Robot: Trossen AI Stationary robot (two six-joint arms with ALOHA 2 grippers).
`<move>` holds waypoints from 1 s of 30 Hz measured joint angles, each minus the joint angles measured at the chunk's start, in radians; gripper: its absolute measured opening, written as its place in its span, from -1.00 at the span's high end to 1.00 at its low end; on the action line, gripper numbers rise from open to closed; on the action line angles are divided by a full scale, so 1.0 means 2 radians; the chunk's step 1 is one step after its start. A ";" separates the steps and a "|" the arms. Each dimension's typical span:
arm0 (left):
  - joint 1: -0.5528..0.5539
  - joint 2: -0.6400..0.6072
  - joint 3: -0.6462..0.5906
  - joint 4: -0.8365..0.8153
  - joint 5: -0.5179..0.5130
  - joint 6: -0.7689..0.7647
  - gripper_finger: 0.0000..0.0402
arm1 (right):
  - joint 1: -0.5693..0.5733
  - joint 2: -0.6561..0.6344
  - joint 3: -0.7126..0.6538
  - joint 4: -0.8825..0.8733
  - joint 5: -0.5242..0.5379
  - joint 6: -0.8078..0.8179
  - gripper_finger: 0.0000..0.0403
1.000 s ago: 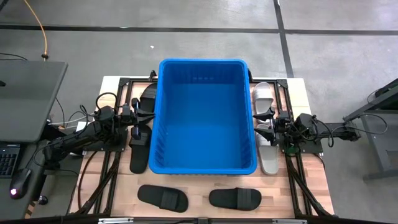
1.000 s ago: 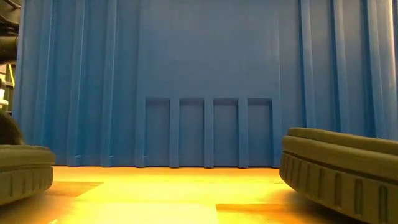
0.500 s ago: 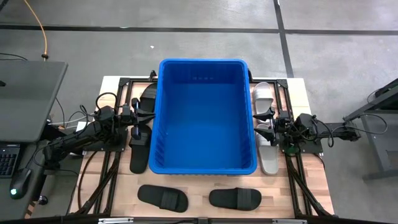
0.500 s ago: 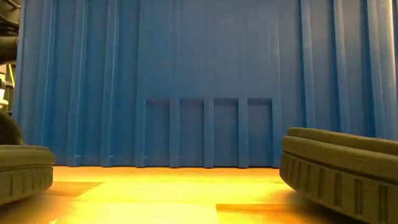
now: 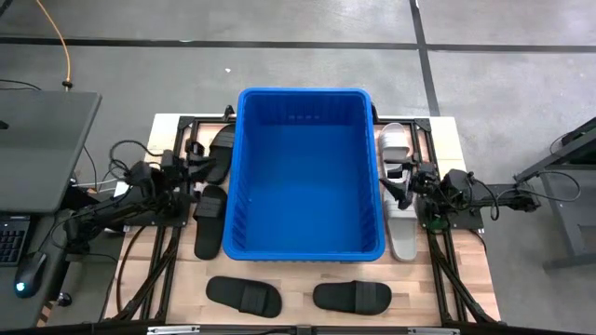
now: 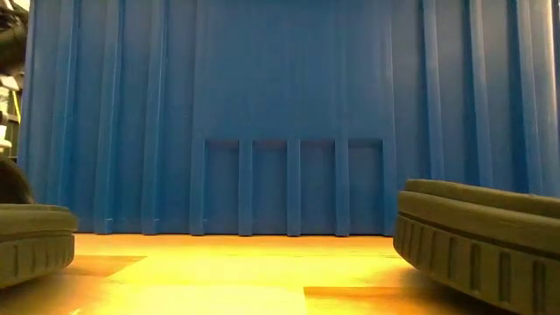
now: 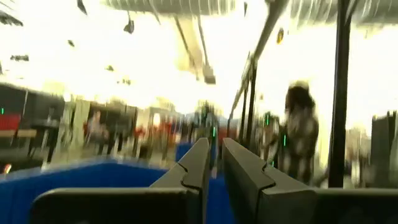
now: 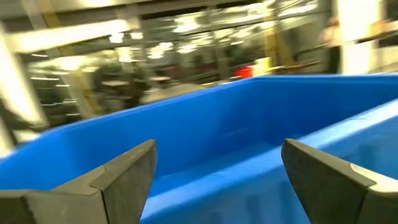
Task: Pick and place slides into bin
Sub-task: Put the black slide into the blue container
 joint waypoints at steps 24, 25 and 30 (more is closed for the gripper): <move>0.000 -0.001 0.001 0.136 -0.054 -0.135 0.81 | 0.001 0.000 0.002 0.090 0.149 0.596 -0.66; 0.000 -0.001 0.001 0.136 -0.054 -0.140 0.81 | 0.001 0.000 0.002 0.097 0.152 0.597 -0.66; 0.000 -0.001 0.002 0.139 -0.057 -0.145 0.81 | 0.002 0.001 0.002 0.168 0.088 0.589 -0.66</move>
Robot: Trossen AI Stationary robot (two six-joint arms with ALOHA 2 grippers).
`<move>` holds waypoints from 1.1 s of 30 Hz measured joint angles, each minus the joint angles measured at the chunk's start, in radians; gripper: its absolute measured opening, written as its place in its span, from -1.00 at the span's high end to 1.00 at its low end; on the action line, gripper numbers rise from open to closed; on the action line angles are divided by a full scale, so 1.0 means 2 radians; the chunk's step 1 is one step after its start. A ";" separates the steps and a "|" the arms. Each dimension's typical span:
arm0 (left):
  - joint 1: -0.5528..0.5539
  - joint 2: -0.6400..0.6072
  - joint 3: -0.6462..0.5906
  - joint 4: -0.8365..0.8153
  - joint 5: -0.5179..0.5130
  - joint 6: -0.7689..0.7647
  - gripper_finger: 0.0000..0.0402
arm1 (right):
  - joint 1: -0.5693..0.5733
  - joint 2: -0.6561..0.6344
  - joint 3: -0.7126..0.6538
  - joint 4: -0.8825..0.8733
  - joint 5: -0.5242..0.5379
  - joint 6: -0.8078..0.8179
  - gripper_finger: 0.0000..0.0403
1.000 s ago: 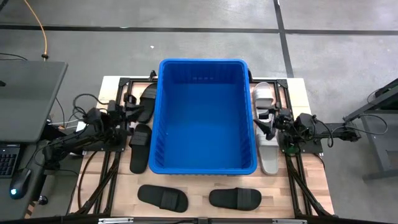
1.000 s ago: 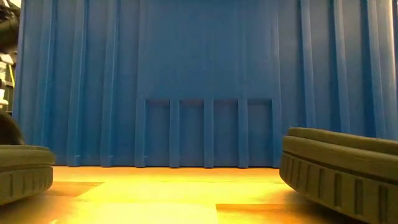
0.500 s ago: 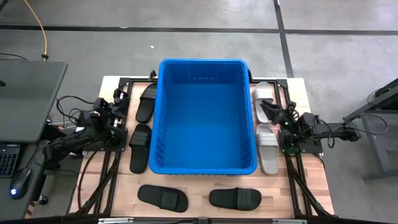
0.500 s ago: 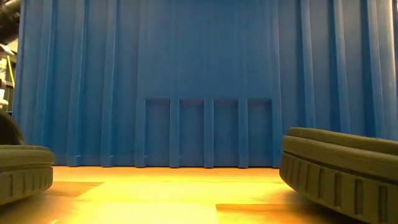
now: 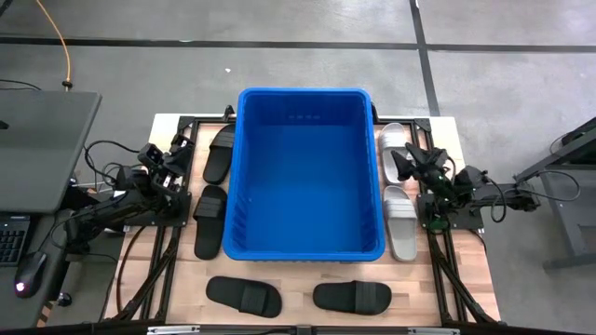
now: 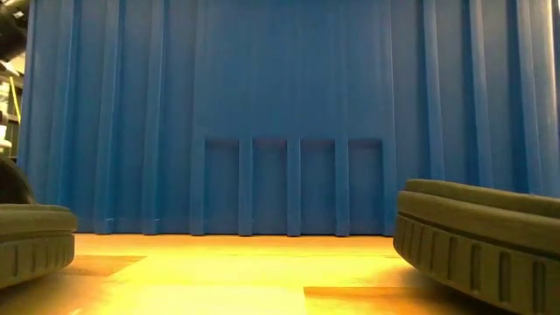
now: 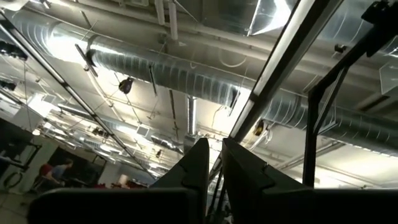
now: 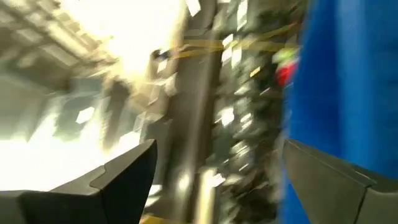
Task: Pick and place slides into bin
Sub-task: Put the black slide into the blue container
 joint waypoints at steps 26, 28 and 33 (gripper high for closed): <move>0.000 0.000 0.000 -0.060 -0.020 -0.030 0.81 | 0.145 0.447 0.445 -0.194 -0.293 0.020 -0.66; 0.000 0.000 0.000 -0.060 -0.015 -0.031 0.81 | 0.168 0.472 0.483 -0.227 -0.299 0.037 -0.66; 0.000 0.000 0.000 -0.060 0.000 -0.031 0.81 | 0.223 0.534 0.568 -0.334 -0.301 0.081 -0.66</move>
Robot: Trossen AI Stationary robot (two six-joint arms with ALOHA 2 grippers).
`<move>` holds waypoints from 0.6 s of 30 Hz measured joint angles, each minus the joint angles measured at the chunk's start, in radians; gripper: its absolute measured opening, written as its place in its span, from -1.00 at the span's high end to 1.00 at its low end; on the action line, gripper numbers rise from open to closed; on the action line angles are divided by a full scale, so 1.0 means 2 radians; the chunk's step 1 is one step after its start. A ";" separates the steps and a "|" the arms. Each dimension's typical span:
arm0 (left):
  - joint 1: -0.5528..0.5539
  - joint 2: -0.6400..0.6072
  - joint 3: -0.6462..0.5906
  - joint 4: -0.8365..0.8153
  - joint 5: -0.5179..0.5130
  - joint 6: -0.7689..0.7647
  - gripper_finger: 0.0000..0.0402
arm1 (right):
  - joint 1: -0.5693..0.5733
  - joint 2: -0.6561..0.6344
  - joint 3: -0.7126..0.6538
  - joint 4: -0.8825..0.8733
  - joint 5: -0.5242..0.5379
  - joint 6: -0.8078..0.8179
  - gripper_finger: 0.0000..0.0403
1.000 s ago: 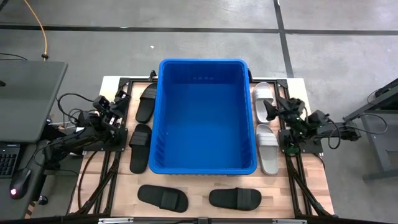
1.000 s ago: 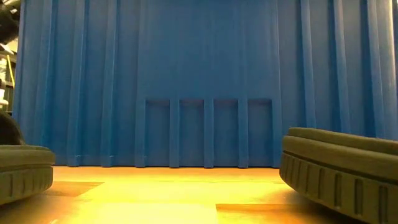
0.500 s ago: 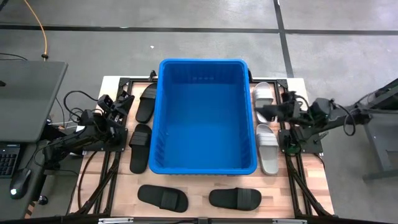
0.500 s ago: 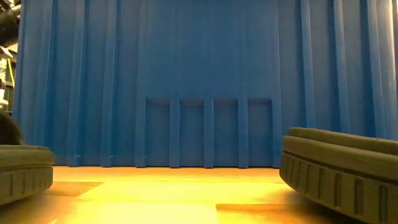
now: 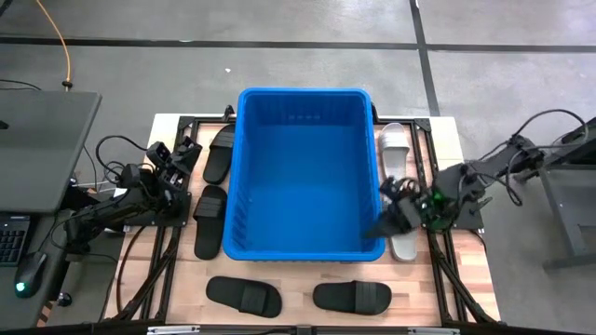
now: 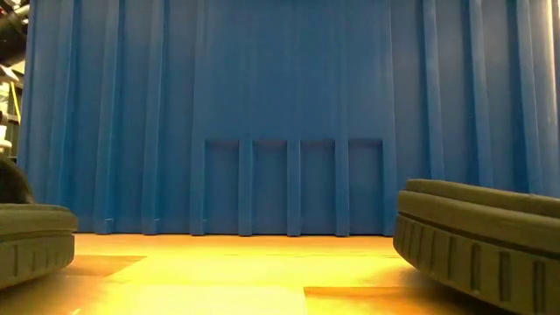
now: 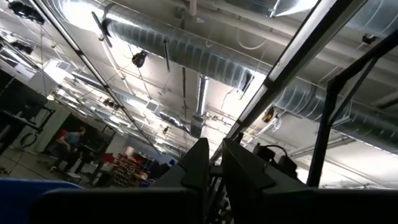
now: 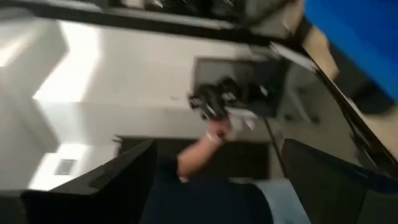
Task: Pick and place slides into bin
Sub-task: Put the black slide into the blue container
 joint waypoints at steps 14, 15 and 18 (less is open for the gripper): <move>0.000 0.000 0.000 0.003 0.010 -0.006 0.81 | 0.154 0.100 -0.007 0.086 0.095 -0.004 -0.66; 0.000 0.000 0.000 0.003 0.008 -0.006 0.81 | 0.165 0.100 -0.021 0.120 0.115 -0.011 -0.66; 0.000 0.000 0.000 0.002 0.005 -0.006 0.81 | 0.206 0.101 -0.083 0.239 0.188 -0.026 -0.66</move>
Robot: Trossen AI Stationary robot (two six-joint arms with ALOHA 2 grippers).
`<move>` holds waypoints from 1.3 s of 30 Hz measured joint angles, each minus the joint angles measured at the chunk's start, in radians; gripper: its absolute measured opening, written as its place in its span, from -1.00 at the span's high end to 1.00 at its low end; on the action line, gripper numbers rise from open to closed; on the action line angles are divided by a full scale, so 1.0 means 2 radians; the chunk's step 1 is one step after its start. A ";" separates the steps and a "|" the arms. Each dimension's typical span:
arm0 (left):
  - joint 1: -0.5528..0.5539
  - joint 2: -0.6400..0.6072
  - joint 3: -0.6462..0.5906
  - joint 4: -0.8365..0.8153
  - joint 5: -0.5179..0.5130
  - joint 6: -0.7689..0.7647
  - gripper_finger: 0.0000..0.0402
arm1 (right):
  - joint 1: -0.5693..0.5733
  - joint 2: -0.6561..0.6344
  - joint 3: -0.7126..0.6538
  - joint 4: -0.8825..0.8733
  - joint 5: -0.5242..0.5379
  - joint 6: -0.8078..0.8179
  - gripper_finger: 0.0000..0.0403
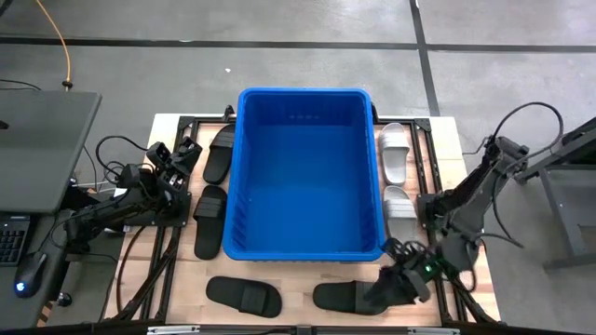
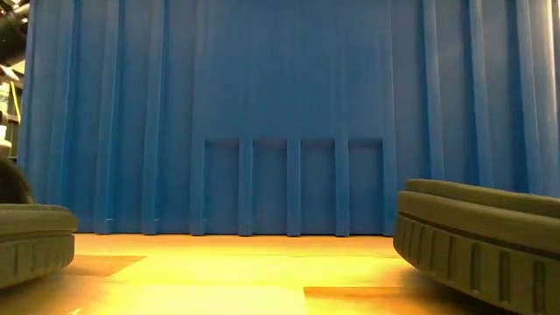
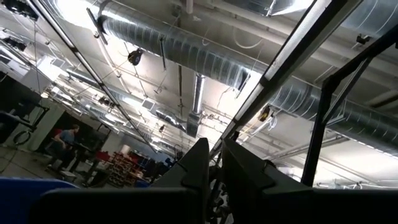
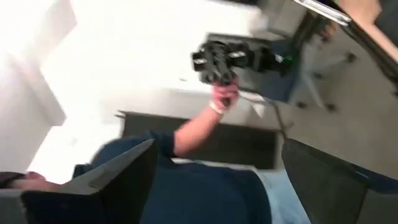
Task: Pick and place slides into bin
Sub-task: Put the black slide into the blue container
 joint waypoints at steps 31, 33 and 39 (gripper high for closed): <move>0.000 0.000 0.000 -0.012 -0.006 -0.024 0.81 | 0.151 0.242 -0.142 0.196 0.300 0.416 -0.66; 0.000 0.000 0.000 -0.014 -0.003 -0.024 0.81 | 0.151 0.250 -0.142 0.181 0.315 0.441 -0.66; 0.000 0.000 0.000 -0.014 0.003 -0.026 0.81 | 0.156 0.256 -0.142 0.152 0.354 0.482 -0.66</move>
